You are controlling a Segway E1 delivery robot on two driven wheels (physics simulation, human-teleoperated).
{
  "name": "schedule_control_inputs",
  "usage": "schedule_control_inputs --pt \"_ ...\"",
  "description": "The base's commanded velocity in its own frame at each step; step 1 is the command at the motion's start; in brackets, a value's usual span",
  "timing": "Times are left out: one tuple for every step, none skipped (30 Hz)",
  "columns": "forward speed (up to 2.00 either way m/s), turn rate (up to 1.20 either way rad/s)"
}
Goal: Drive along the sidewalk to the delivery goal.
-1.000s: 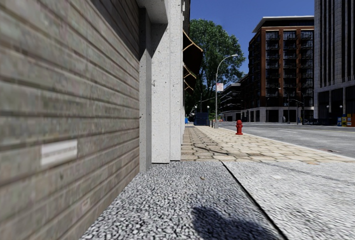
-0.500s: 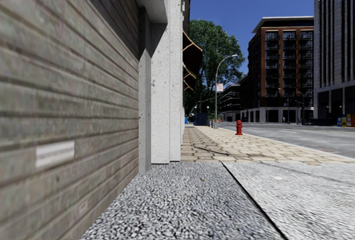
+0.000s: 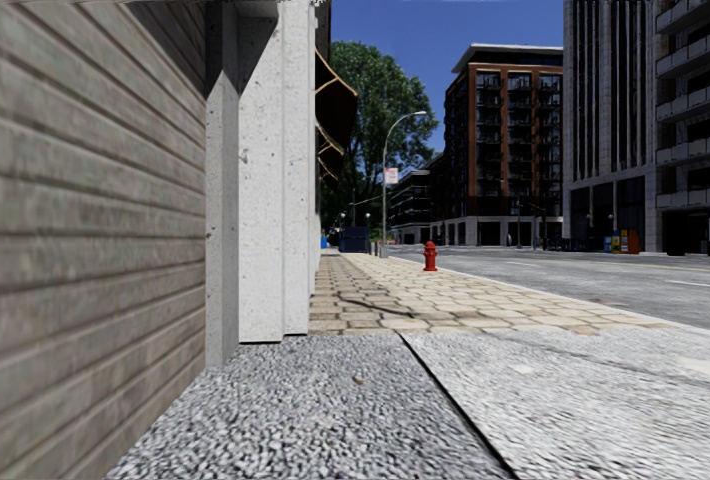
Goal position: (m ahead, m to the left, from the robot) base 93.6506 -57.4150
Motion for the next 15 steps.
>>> schedule_control_inputs --pt "2.0 -0.35" --pt "2.0 -0.35" --pt "2.0 -0.35" --pt "2.0 -0.35" --pt "2.0 -0.35" --pt "2.0 -0.35" --pt "2.0 -0.35" --pt "2.0 -0.35" --pt "2.0 -0.35" --pt "2.0 -0.35" --pt "2.0 -0.35" --pt "2.0 -0.35" --pt "2.0 -0.35" --pt "2.0 -0.35" --pt "2.0 -0.35"
